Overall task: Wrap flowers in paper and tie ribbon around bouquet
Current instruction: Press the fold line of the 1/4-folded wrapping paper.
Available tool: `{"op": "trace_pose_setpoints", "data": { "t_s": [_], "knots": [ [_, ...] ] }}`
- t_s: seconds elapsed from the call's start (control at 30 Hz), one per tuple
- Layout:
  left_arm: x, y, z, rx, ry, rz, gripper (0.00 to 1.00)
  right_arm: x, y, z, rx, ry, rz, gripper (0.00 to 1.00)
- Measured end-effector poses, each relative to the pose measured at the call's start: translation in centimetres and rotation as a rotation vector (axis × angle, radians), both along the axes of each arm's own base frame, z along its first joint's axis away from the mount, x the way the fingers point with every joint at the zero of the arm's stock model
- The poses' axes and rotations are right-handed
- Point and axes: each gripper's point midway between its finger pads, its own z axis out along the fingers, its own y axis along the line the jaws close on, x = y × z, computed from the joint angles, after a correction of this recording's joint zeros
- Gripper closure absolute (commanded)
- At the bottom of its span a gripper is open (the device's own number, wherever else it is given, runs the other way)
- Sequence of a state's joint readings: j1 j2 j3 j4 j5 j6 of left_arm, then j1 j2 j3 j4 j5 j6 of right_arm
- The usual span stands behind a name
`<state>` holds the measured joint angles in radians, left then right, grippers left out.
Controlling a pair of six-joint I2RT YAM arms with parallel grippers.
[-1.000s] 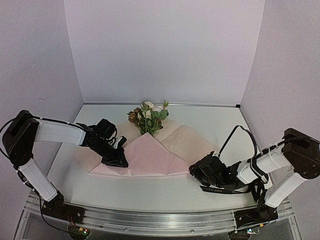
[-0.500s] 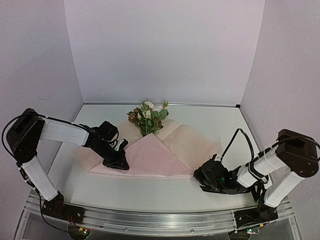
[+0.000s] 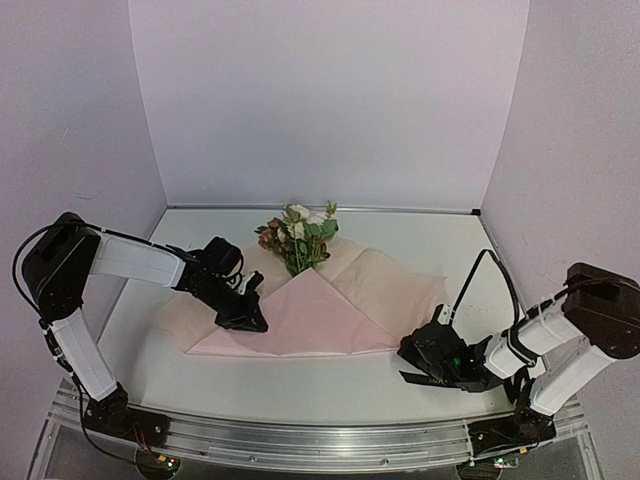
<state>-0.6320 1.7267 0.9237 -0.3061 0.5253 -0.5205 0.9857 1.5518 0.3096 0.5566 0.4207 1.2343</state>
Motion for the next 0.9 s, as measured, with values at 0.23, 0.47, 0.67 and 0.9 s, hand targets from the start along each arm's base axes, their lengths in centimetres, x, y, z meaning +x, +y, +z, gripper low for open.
{"op": "trace_pose_setpoints", "data": {
  "t_s": [0.23,0.47,0.67,0.9],
  "knots": [
    [-1.0,-1.2,0.6,-0.015,-0.009,-0.033,0.95,0.0,0.0,-0.1,-0.016,0.0,0.019,1.0],
    [-2.8,-1.6,2.6,-0.04,-0.045,-0.046,0.96,-0.1,0.0,-0.2,-0.018,0.004,0.022,1.0],
    [-4.2,0.1,0.4,0.011,0.019,-0.007,0.97,-0.2,-0.1,-0.6,-0.024,0.013,0.018,1.0],
    [-4.9,0.9,-1.1,0.051,0.061,0.018,0.97,-0.2,-0.1,-0.7,-0.023,0.016,0.015,1.0]
  ]
}}
